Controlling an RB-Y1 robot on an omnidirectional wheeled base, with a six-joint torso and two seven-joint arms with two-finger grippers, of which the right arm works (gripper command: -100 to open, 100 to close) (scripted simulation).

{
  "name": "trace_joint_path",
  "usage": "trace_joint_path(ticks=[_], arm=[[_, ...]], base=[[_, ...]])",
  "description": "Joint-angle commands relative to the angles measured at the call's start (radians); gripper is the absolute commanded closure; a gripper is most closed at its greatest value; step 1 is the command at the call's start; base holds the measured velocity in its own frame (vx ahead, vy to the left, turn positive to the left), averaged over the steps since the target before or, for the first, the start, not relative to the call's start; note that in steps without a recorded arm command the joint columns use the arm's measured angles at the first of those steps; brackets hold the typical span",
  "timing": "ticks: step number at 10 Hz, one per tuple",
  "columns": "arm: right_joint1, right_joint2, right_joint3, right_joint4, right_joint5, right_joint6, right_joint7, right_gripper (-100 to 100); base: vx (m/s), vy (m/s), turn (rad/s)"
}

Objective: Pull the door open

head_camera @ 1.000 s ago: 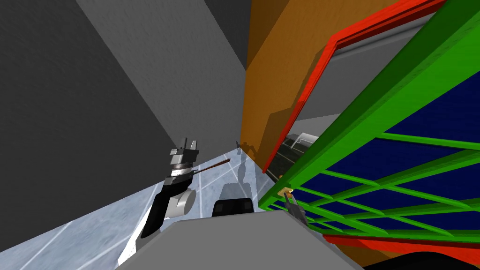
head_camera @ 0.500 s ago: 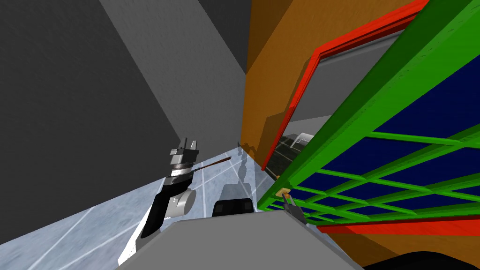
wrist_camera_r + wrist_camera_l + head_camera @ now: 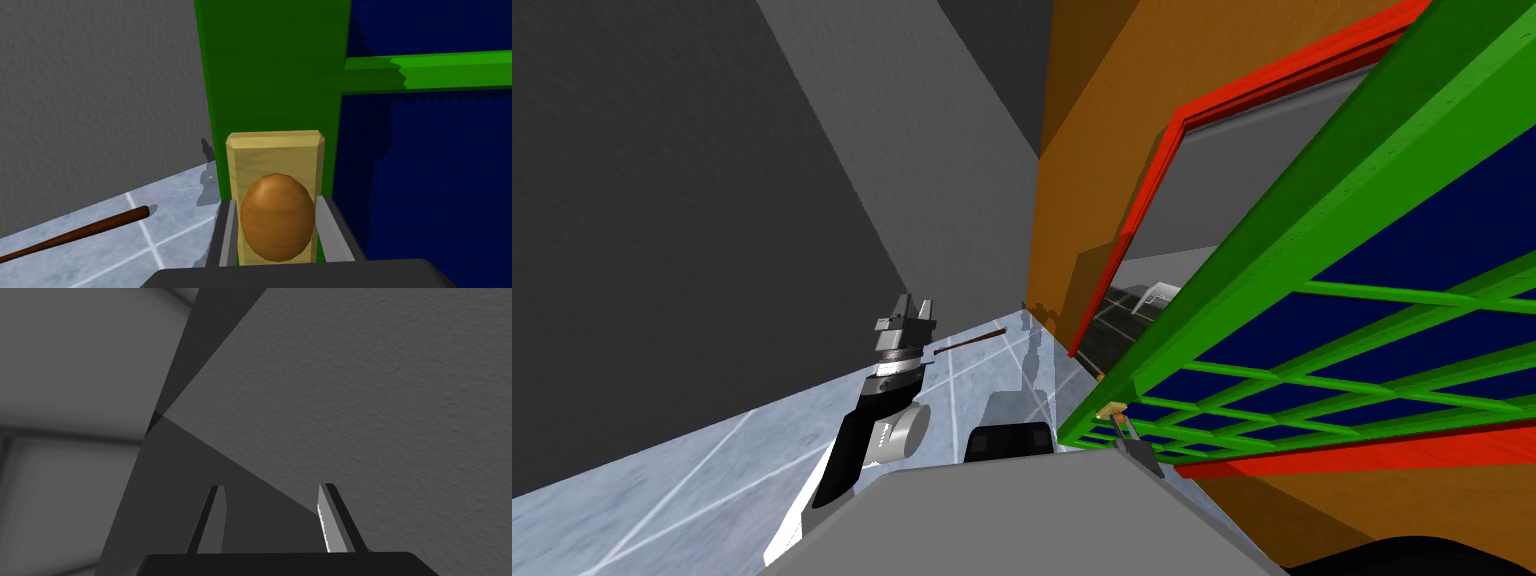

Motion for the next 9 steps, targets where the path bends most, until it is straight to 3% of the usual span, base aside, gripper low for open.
trace_joint_path(ticks=[1, 3, 4, 9], arm=[[-0.003, -0.001, 0.017, 0.013, 0.015, -0.019, -0.005, 100], [-0.003, -0.006, 0.035, 0.015, 0.032, -0.032, -0.009, 100], [-0.003, -0.004, 0.029, 0.011, 0.027, -0.024, -0.006, 100], [-0.027, -0.013, 0.047, 0.045, 0.042, -0.037, -0.033, 100]], base=[[-0.214, -0.062, 0.065], [-0.198, -0.030, 0.047], [-0.083, -0.011, 0.014], [-0.194, -0.027, 0.118]])
